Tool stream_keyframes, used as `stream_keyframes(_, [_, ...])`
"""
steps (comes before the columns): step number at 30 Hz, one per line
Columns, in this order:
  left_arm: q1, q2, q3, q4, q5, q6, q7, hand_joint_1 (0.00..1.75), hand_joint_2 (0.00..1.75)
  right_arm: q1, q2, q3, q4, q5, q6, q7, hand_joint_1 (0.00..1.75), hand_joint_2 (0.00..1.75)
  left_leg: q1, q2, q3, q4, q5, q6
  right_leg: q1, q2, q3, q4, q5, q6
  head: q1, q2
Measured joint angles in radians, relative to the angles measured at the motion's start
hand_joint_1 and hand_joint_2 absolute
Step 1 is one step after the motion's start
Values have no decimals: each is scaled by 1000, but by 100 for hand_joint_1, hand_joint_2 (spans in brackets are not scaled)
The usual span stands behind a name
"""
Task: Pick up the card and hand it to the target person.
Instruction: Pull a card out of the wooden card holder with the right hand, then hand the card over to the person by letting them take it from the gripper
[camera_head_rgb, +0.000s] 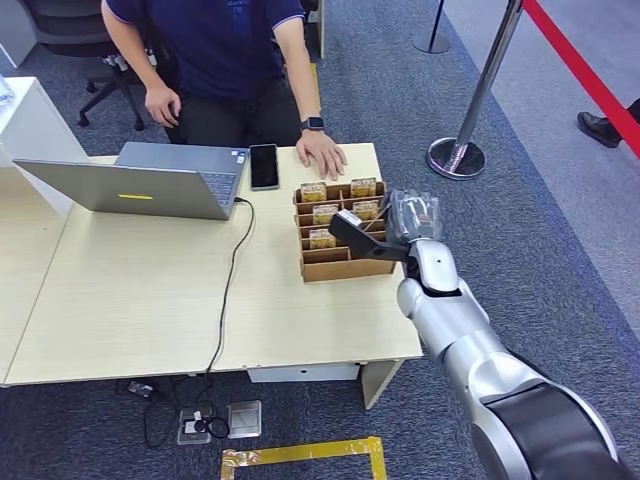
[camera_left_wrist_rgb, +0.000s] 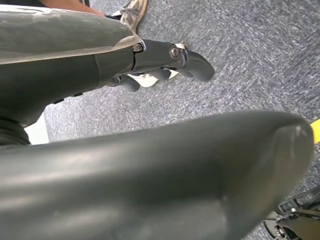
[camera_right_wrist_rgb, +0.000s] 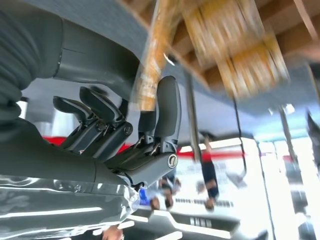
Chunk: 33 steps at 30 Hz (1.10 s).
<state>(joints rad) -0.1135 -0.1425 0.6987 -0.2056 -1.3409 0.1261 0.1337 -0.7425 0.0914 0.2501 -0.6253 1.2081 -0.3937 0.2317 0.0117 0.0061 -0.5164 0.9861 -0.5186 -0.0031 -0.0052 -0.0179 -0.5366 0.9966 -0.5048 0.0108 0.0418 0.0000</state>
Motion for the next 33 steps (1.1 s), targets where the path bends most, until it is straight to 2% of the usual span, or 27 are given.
stream_keyframes(8, [6, 1, 13, 0, 8, 9, -3, 0, 0, 30, -2, -17, -407, -28, -2, -54, 175, 175, 0, 0, 0, 0, 0, 0, 0, 0, -1, 0, 0, 0, -1, 0])
stream_keyframes(12, [5, 1, 13, 0, 6, 7, -8, 0, 0, 31, -3, -18, -520, -60, 0, -81, 175, 175, 0, 0, 0, 0, 0, 0, 0, 0, 0, 0, 0, 0, 0, 0])
stream_keyframes(15, [-3, 1, 12, 0, -7, -2, -8, 0, 0, 24, -2, -15, -548, -61, -5, -82, 175, 175, 0, 0, -1, 0, 0, 0, 0, 0, 0, 0, 0, 0, 1, 0])
stream_keyframes(22, [-31, 1, 2, 0, -39, -20, 5, 0, 0, -81, 31, -4, -402, -54, -76, -55, 175, 175, 0, 0, -1, 0, 2, -1, 0, 0, -1, 2, 1, -2, 0, 0])
stream_keyframes(27, [-50, -1, -8, 0, -52, -24, 10, 0, 0, -194, 74, 11, -181, -17, -139, -13, 175, 175, 0, 0, -1, 0, 3, -2, 0, 0, -1, 3, 2, -2, 0, 0])
stream_keyframes(33, [-58, -7, -13, 1, -71, -30, 16, 0, 0, -279, 121, 27, 51, 56, -152, 76, 175, 175, 0, 0, -1, 0, 3, -2, 0, 0, -1, 3, 2, -2, -1, 0])
